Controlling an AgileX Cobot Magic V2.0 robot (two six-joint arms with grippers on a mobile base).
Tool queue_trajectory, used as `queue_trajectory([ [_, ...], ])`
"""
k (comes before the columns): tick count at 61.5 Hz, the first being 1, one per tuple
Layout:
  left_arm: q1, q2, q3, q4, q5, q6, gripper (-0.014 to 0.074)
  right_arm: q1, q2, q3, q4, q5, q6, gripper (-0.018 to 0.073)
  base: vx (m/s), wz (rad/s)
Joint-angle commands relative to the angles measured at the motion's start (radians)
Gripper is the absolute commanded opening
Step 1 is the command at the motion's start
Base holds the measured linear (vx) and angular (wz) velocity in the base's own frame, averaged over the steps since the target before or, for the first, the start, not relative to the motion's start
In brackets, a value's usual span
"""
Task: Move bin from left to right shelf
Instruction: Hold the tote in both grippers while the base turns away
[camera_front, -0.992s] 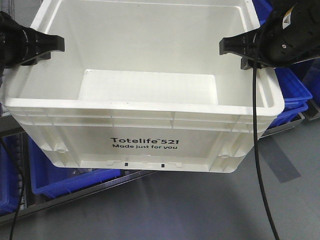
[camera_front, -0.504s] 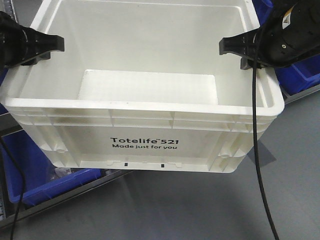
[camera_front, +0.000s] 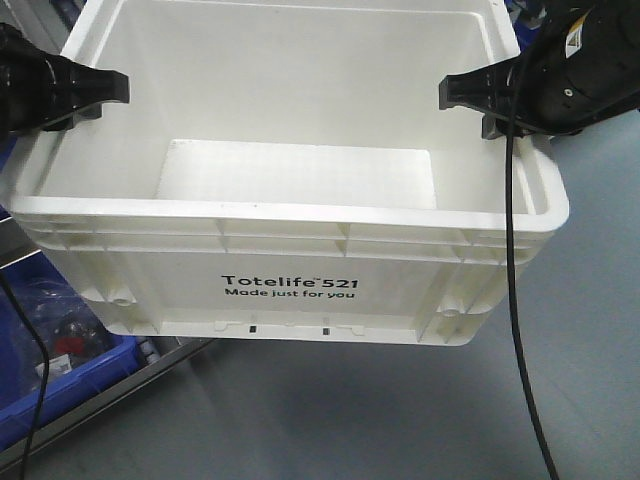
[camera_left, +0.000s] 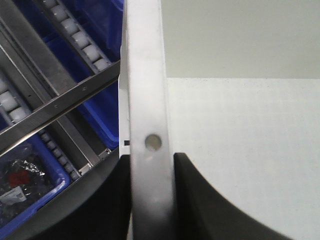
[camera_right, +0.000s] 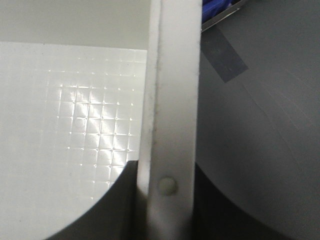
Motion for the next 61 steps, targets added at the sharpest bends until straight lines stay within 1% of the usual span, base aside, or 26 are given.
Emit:
queue_trajectory([
  [1,-0.003,-0.049,-0.039,0.011,-0.126,0.018,0.0082,-0.009,-0.048,-0.039,-0.067,-0.100,-0.007,0.0062,-0.04,-0.38],
  [29,-0.003,-0.049,-0.039,0.011,-0.126,0.018,0.0082,-0.009,-0.048,-0.039,-0.067,-0.100,-0.007,0.0062,-0.02,-0.34],
  [61,-0.003,-0.049,-0.039,0.011,-0.126,0.018,0.0082,-0.009,-0.048,-0.039,-0.067,-0.100,-0.007,0.0062,0.03,-0.25],
])
